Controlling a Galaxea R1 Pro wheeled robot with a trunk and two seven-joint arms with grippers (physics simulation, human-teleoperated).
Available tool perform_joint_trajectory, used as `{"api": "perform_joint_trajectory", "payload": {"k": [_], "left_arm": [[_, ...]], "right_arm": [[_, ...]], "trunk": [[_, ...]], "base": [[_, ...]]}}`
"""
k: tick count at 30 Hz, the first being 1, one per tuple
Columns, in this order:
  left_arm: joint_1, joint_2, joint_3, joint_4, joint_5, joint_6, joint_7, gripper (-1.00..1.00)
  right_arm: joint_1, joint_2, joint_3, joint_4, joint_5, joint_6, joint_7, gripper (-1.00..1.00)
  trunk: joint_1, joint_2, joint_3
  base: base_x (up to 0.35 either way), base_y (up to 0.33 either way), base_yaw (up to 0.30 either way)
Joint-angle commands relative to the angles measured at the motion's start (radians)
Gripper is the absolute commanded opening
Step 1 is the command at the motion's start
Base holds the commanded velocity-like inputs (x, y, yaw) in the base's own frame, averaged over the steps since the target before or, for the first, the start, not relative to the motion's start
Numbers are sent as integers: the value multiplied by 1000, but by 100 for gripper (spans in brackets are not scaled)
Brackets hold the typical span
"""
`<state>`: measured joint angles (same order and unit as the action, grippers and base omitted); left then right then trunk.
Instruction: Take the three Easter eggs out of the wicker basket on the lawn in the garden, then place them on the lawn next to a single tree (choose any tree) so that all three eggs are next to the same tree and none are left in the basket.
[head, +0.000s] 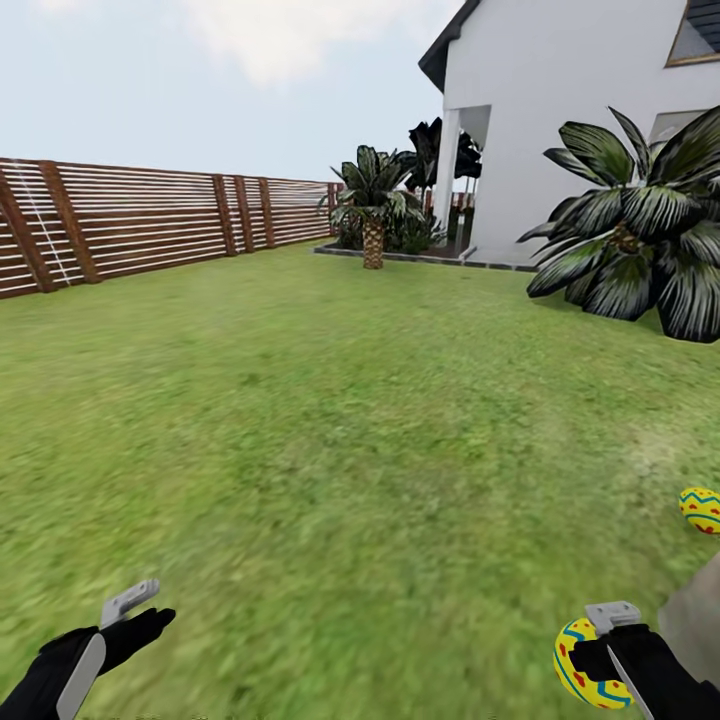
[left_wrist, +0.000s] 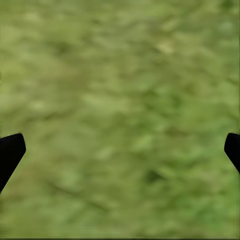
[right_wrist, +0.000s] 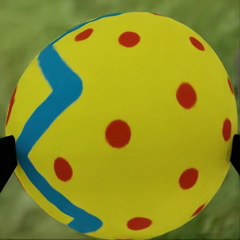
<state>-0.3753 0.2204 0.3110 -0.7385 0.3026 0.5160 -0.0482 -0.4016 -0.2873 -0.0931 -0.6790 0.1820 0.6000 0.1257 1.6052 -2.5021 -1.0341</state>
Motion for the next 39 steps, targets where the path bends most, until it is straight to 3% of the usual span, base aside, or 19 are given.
{"api": "perform_joint_trajectory", "payload": {"k": [1, 13, 28, 39], "left_arm": [[0, -1, 3, -1, 2, 6, -4, 100], [0, -1, 2, -1, 1, 6, -4, 100], [0, -1, 3, 0, 4, 6, -4, 100], [0, -1, 3, 2, 4, 6, -4, 100]], "right_arm": [[0, 0, -4, -2, 10, 4, 9, -100], [0, -3, -6, -2, 9, 4, 9, -100], [0, 0, -4, -2, 10, 4, 8, -100], [0, 0, -4, -2, 10, 4, 8, -100]], "trunk": [[0, -1, -5], [6, -4, -51], [6, -4, -51], [11, -6, -94]], "base": [[0, 0, 0], [0, 0, 0], [19, -44, 0], [0, 0, 0]]}}
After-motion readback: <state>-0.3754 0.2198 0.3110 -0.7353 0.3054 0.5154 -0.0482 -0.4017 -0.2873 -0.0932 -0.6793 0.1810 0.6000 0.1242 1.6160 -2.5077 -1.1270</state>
